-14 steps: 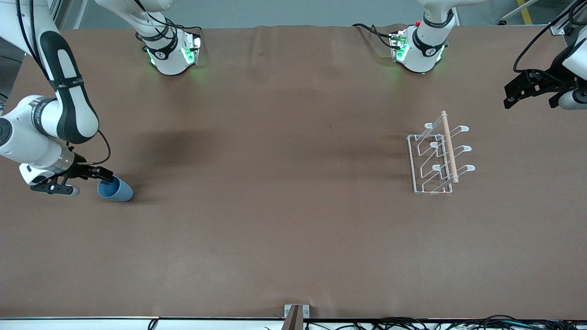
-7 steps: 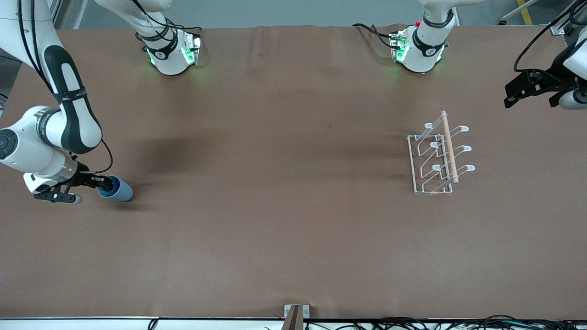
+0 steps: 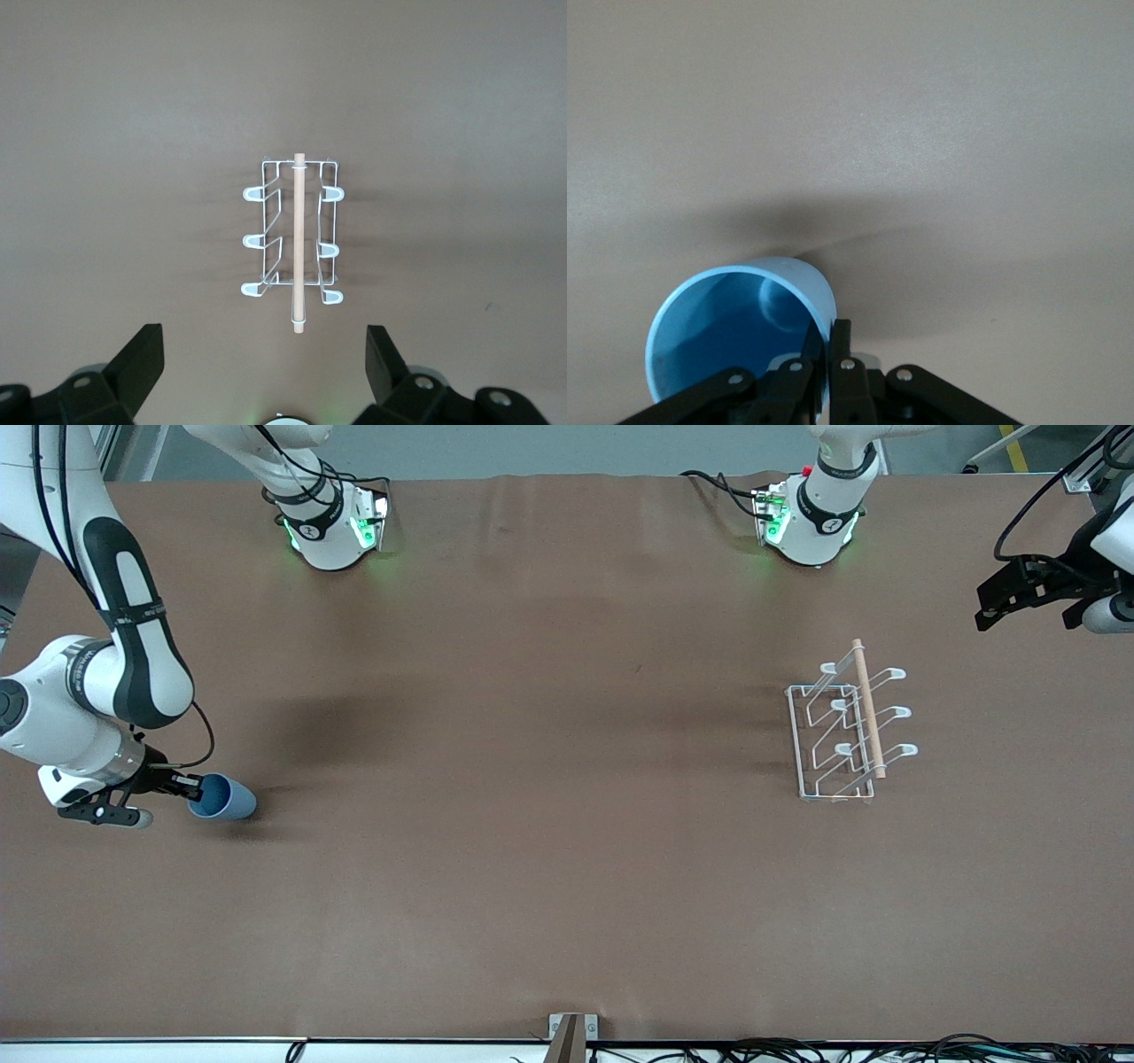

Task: Hang cup on cup holder
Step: 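Grasp the blue cup rim with the right gripper and lift it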

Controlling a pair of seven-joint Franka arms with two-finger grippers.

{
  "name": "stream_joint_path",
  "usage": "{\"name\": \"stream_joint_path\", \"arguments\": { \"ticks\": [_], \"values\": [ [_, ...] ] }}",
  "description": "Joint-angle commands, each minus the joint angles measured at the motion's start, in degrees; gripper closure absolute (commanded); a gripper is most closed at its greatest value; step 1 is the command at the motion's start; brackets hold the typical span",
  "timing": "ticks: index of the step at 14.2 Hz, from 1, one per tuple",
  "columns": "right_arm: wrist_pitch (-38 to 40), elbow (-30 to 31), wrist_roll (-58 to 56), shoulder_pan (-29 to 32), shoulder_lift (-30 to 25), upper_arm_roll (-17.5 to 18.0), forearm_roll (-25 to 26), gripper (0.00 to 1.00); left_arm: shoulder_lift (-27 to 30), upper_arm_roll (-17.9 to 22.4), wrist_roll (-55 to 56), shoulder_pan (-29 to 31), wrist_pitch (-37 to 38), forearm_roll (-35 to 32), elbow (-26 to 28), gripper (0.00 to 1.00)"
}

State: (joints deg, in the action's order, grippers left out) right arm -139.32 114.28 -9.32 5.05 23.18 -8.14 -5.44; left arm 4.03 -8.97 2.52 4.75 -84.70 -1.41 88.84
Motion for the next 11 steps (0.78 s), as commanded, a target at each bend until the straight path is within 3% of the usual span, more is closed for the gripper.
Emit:
{"name": "stream_joint_path", "arguments": {
  "ticks": [1, 3, 5, 11],
  "values": [
    [2.46, -0.46, -0.35, 0.32, -0.41, 0.49, -0.36, 1.00, -0.78, -0.34, -0.59, 0.17, 1.38, 0.71, -2.09, 0.00],
    [6.23, -1.07, -0.35, -0.64, -2.25, 1.01, -0.45, 1.00, -0.78, -0.34, -0.59, 0.08, 1.38, 0.71, -2.01, 0.00],
    [10.89, -1.34, -0.26, -0.83, -4.54, 1.72, -3.94, 1.00, -0.78, -0.34, -0.59, 0.17, 1.47, 0.71, -2.09, 0.00],
    [35.58, -8.09, -0.18, -0.83, -8.24, 2.60, -29.24, 1.00, -1.30, -0.25, -0.68, 0.35, 1.47, 0.71, -2.18, 0.00]
  ]
}}
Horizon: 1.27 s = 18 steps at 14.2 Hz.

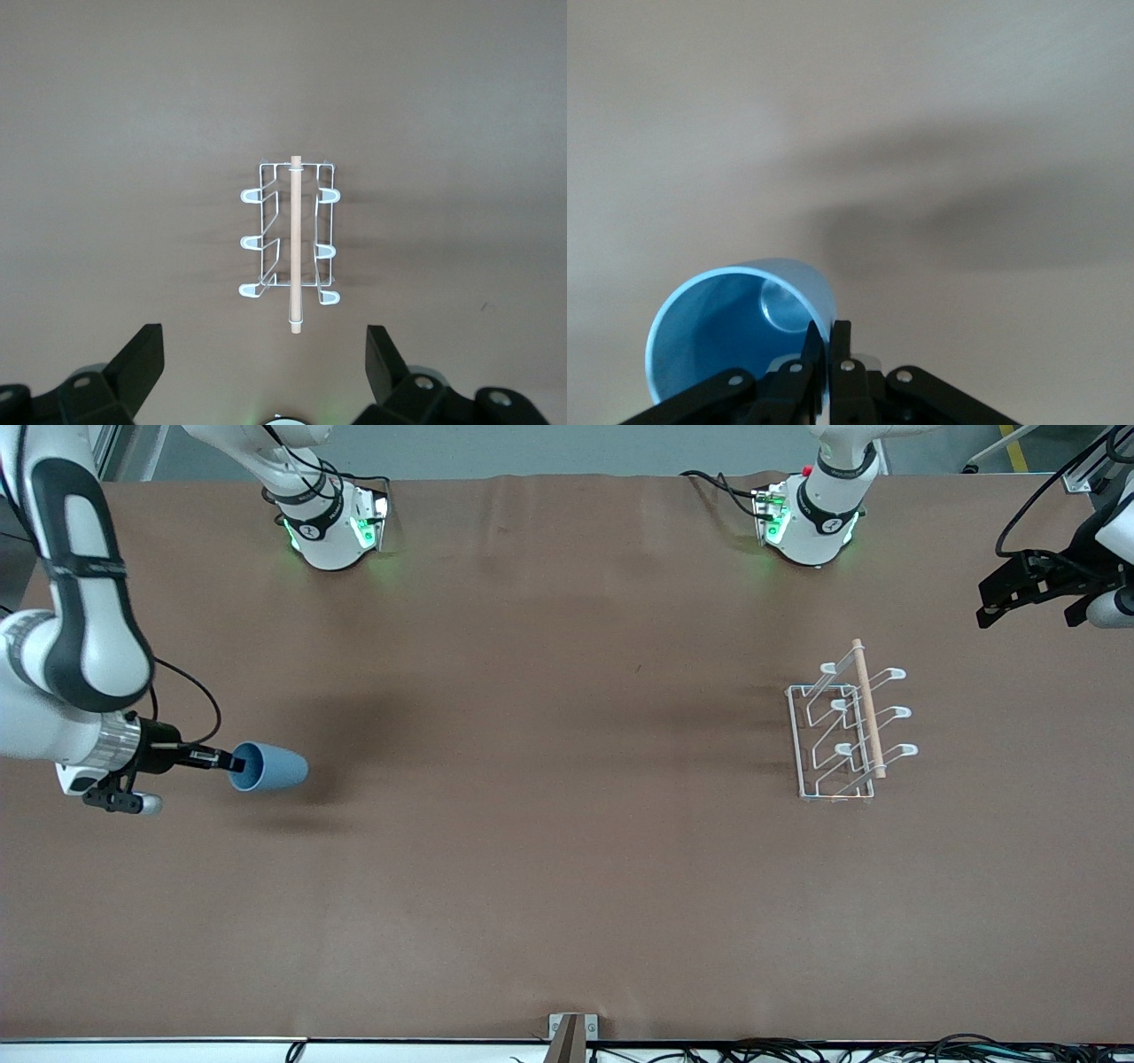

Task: Hang cup on cup holder
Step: 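Grasp the blue cup rim with the right gripper and lift it, then carry the cup toward the left gripper while the left gripper approaches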

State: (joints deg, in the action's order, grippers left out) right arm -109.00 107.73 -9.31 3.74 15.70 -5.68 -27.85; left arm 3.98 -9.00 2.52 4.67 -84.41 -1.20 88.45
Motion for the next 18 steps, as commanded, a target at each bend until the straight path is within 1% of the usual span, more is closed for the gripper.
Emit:
{"name": "stream_joint_path", "arguments": {
  "ticks": [1, 3, 5, 9, 11, 13, 15, 17, 18],
  "values": [
    [7.81, -1.73, -0.27, 0.83, -0.68, 0.15, -11.74, 1.00, -1.34, -0.23, -0.68, 0.42, 1.18, 0.50, -1.88, 0.00],
    [11.95, -1.65, -0.18, 0.57, -0.76, 0.15, -20.61, 1.00, -1.34, -0.23, -0.59, 0.25, 1.18, 1.46, -1.88, 0.00],
    [14.33, -1.56, -0.36, -0.56, -0.50, 0.23, -29.32, 0.99, -1.34, -0.31, -0.50, 0.16, 1.27, 1.73, -1.79, 0.00],
    [14.69, -1.56, -0.10, -7.06, -0.41, 0.15, -38.57, 0.98, -1.43, -1.01, 0.20, -0.19, 1.36, 4.80, -2.40, 0.00],
    [15.31, -1.56, 1.21, -8.74, -0.50, 0.15, -44.45, 0.98, -3.35, -2.50, -0.58, -0.45, 1.27, 6.99, -2.67, 0.00],
    [15.22, -1.38, 2.10, -10.67, -0.41, 0.15, -49.29, 0.99, -4.33, -5.05, -0.50, -0.81, 0.92, 10.51, -2.67, 0.00],
    [15.22, -1.12, 2.63, -11.90, -0.41, 0.15, -53.51, 0.99, -5.73, -10.13, -0.85, -1.07, 0.74, 10.87, -3.80, 0.00],
    [15.40, -1.21, 4.90, -12.96, -0.06, 0.15, -56.24, 0.99, -6.17, -15.05, -1.03, -1.94, 0.48, 10.70, -5.65, 0.00],
    [15.48, -1.29, 6.13, -13.40, 0.11, 0.15, -57.56, 0.99, -7.13, -16.91, -0.94, -2.56, -0.48, 10.61, -7.22, 0.00]
  ]
}}
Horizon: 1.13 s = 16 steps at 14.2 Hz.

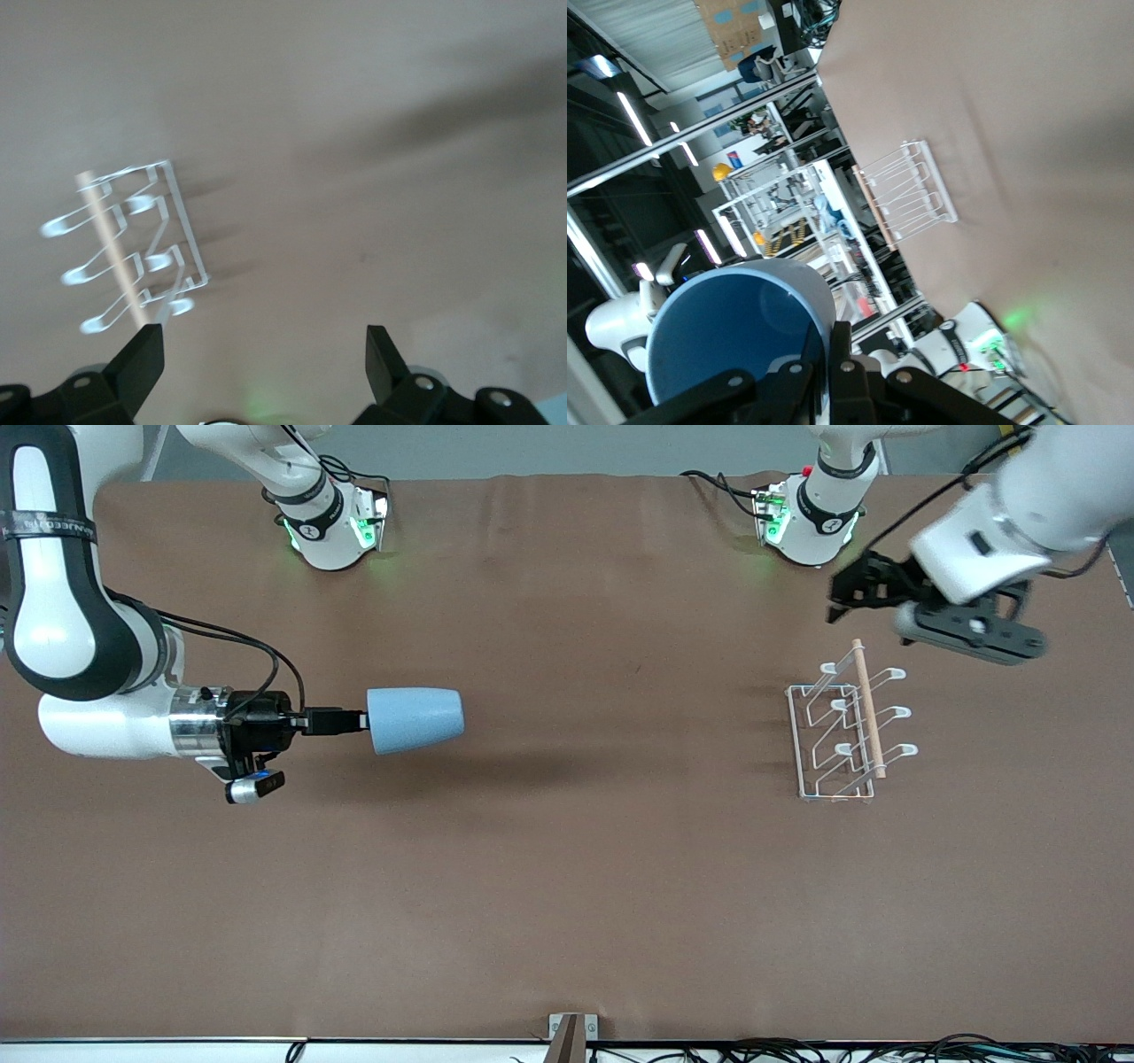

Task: Hang cup on cup holder
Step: 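Carry the cup toward the left gripper while the left gripper approaches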

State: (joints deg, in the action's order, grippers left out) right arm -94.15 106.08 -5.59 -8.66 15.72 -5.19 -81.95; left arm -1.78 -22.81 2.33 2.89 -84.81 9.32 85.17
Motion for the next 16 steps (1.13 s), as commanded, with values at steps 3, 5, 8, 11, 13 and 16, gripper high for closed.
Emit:
{"name": "stream_joint_path", "arguments": {
  "ticks": [3, 5, 8, 11, 13, 16],
  "values": [
    [2.99, 0.01, 3.22, -3.98, 1.94, -0.35, -6.89, 0.99, -3.76, -5.05, -0.83, -4.02, -3.68, 0.00, -5.98, 0.00],
    [3.01, -0.08, 2.60, -5.57, 2.91, -0.35, -7.35, 1.00, -4.64, -5.40, -1.01, -6.39, -6.15, 0.00, -6.33, 0.00],
    [4.14, -0.17, 1.29, -5.84, 4.75, -0.35, -9.18, 1.00, -7.27, -5.40, -1.27, -11.05, -8.97, -0.09, -9.57, 0.00],
    [6.43, -1.48, 0.40, -6.71, 7.30, -0.35, -9.54, 1.00, -7.63, -5.40, -1.97, -12.54, -10.72, -0.09, -9.93, 0.00],
    [6.43, -2.10, 0.23, -7.42, 8.01, -0.35, -9.54, 1.00, -9.12, -5.05, -1.89, -16.14, -12.92, -0.88, -10.02, 0.00],
    [6.52, -2.63, 0.23, -7.77, 8.71, -0.35, -9.54, 1.00, -11.83, -4.96, -1.98, -20.36, -18.79, -5.79, -10.20, 0.00]
  ]
}}
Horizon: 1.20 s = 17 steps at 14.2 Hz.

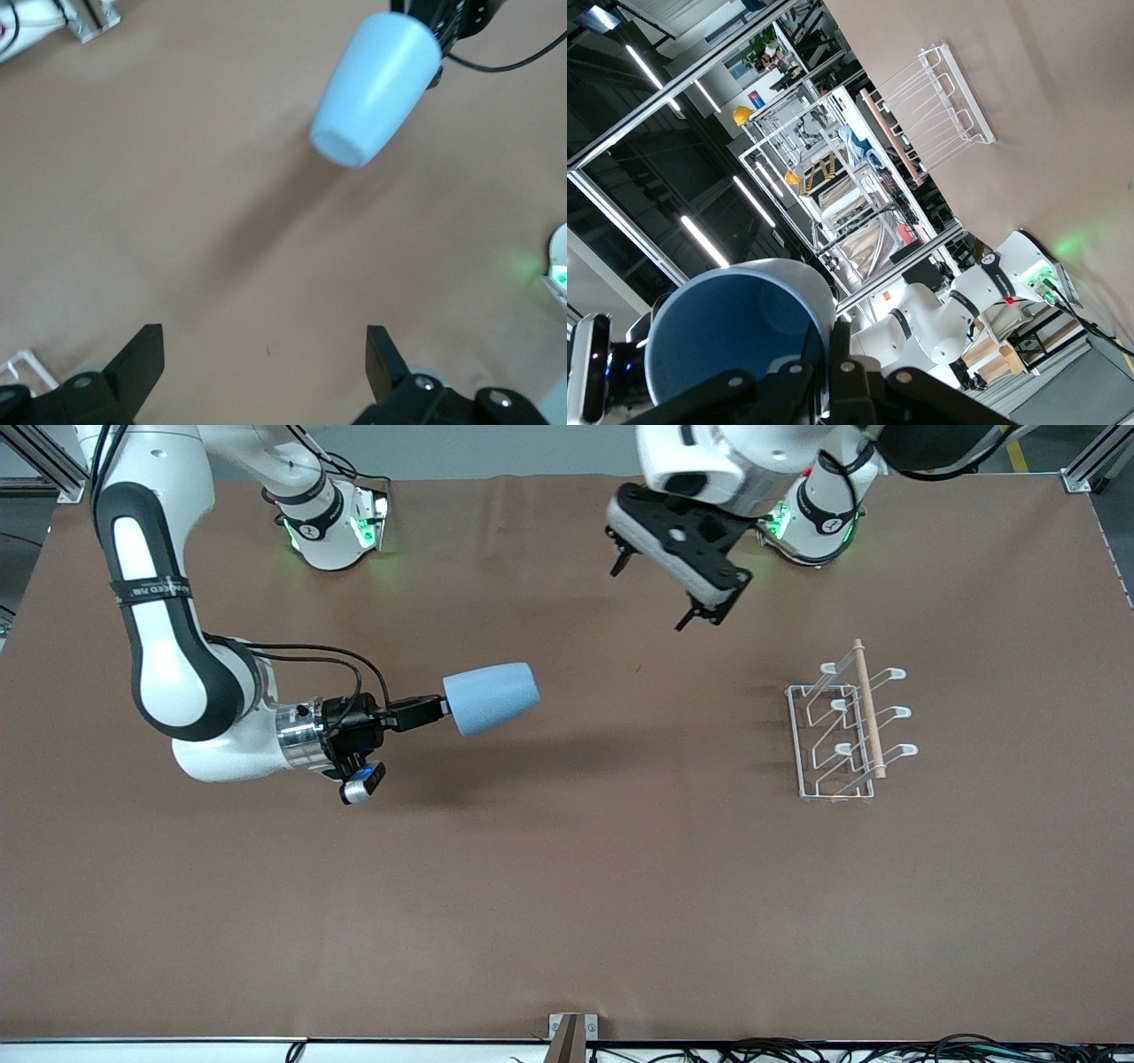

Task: Hang cup on cup holder
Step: 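Carry the cup toward the left gripper while the left gripper approaches, then grasp the cup with the left gripper while the right gripper releases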

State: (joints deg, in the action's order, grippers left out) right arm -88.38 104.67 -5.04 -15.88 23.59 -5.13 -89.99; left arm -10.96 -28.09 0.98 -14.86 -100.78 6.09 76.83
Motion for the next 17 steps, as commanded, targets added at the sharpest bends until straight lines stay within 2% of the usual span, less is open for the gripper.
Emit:
{"name": "stream_joint_path", "arguments": {
  "ticks": [1, 4, 9, 12, 17],
  "values": [
    [0.84, -1.23, -0.32, -0.64, 0.93, -0.40, -1.51, 0.99, -3.80, 0.40, -0.63, -3.58, -4.67, -3.09, -2.21, 0.00],
    [1.71, -1.14, -0.32, -1.26, 1.02, -0.40, -1.51, 0.99, -9.06, 0.49, -0.71, -6.22, -7.41, -6.43, -6.50, 0.00],
    [3.66, -1.14, -1.11, -1.52, 1.63, -0.40, -1.51, 0.99, -14.78, 1.37, -1.24, -9.47, -16.36, -8.28, -7.39, 0.00],
    [3.66, -1.23, -1.20, -1.61, 1.89, -0.40, -1.51, 0.98, -15.85, 1.81, -0.98, -11.84, -17.34, -8.37, -7.57, 0.00],
    [3.66, -1.23, -2.34, -1.70, 2.07, -0.40, -1.51, 0.98, -16.81, 7.60, -1.24, -18.17, -19.45, -8.37, -7.57, 0.00]
  ]
}}
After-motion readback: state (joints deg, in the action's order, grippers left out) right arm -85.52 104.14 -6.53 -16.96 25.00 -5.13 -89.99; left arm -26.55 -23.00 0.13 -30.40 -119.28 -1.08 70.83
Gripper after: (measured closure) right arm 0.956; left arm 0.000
